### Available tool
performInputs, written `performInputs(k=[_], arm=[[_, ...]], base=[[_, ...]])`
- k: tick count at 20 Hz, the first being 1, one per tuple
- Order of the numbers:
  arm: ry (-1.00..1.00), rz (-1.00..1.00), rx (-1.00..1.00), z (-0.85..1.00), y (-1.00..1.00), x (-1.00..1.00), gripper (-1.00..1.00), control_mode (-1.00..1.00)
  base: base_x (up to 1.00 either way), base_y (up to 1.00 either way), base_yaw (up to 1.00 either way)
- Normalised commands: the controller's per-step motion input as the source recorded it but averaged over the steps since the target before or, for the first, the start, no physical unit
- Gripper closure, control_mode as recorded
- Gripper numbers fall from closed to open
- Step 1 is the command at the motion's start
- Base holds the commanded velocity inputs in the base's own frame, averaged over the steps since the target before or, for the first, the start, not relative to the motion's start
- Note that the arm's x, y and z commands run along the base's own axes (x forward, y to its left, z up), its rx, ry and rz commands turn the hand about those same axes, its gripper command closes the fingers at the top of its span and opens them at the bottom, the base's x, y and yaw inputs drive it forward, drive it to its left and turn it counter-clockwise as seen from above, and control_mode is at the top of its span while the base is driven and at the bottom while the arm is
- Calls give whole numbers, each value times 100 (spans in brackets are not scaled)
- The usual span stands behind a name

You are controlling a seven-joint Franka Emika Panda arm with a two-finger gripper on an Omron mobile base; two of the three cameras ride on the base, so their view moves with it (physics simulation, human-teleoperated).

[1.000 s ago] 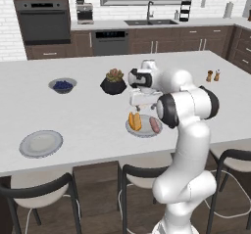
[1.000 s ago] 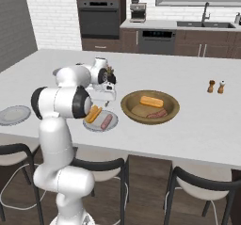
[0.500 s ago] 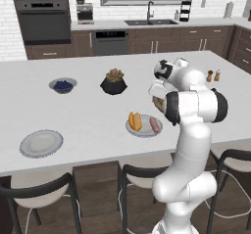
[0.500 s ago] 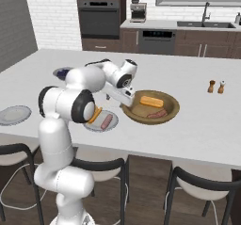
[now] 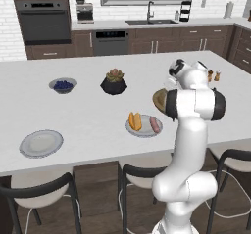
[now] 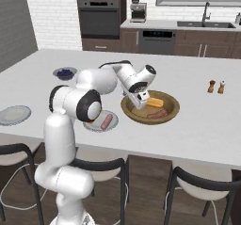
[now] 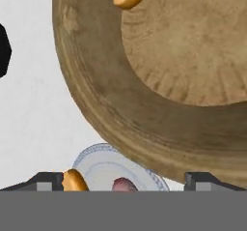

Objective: Place one bun and one sausage from the bowl on each plate.

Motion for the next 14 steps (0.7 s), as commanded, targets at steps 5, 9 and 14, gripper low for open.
performInputs(k=[5, 9, 14], arm=[[0, -33, 0, 0, -52, 33, -100, -100], [0, -45, 0, -10, -33, 34, -100, -100], [-1, -46, -4, -35, -6, 11, -100, -100]], base=[[0, 0, 0], [0, 0, 0], [0, 0, 0]])
